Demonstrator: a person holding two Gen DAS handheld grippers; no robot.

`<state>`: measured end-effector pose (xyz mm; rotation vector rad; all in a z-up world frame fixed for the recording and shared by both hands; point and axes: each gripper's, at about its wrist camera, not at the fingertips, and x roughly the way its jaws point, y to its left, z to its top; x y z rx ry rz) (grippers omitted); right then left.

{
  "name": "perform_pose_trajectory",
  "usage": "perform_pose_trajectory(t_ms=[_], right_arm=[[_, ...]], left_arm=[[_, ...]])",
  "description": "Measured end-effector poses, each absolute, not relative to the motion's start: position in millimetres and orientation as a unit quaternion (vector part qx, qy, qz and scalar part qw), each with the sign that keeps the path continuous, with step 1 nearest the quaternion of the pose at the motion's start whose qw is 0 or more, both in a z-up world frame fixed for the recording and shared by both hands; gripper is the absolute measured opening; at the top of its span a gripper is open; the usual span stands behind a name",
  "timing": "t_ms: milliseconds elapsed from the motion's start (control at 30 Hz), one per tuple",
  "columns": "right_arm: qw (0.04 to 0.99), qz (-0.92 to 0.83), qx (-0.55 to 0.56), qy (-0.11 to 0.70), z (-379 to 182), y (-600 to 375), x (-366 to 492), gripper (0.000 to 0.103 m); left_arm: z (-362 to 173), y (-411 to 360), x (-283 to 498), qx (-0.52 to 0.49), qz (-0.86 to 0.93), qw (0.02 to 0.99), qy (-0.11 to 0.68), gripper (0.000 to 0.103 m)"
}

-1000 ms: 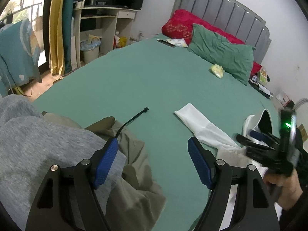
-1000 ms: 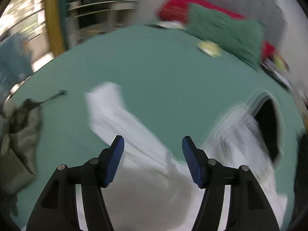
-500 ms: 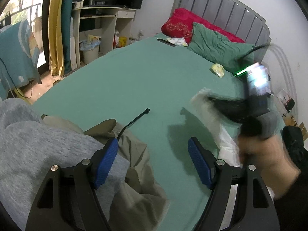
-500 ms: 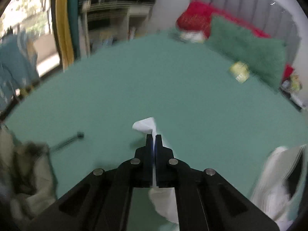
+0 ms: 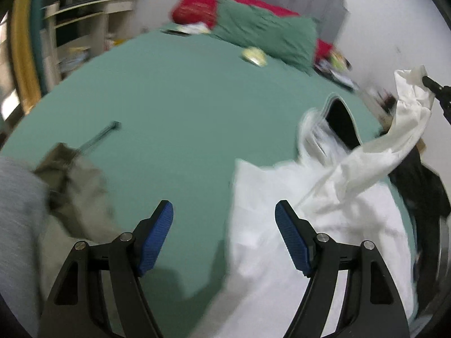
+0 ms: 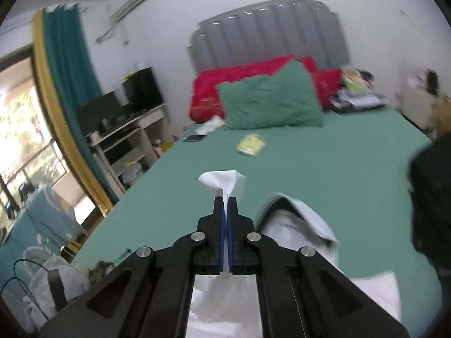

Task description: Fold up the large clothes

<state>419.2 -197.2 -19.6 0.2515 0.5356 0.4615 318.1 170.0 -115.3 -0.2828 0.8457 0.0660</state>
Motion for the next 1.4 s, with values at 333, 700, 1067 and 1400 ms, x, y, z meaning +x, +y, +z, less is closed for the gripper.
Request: perform_pose_trajectory(t_ms=[333, 700, 1067, 1400], right_arm=[[0.904, 0.089, 0.159, 0.386, -160.9, -329.6, 398.1, 0.035], [0.893, 0.101, 0.130, 0.419, -188.7, -319.7, 416.2, 0.039], [0.816, 0.060, 0.178, 0.547, -239.2, -252.0, 499.1, 0.052], [0.866, 0.030, 0.138, 0.479, -198.3, -260.3, 471.2, 0.001]], left_arm=[[-179.2, 108.2, 328.7, -0.063, -0.024, 0.862, 0.503, 0.079], [-154.9, 113.1, 336.8, -0.123, -0.062, 0.881, 0.452, 0.079], [-187.8, 76.1, 328.8, -0.047, -0.084, 0.862, 0.498, 0.077], [-163.1, 89.6, 323.6, -0.090, -0.108, 0.874, 0.466, 0.077]])
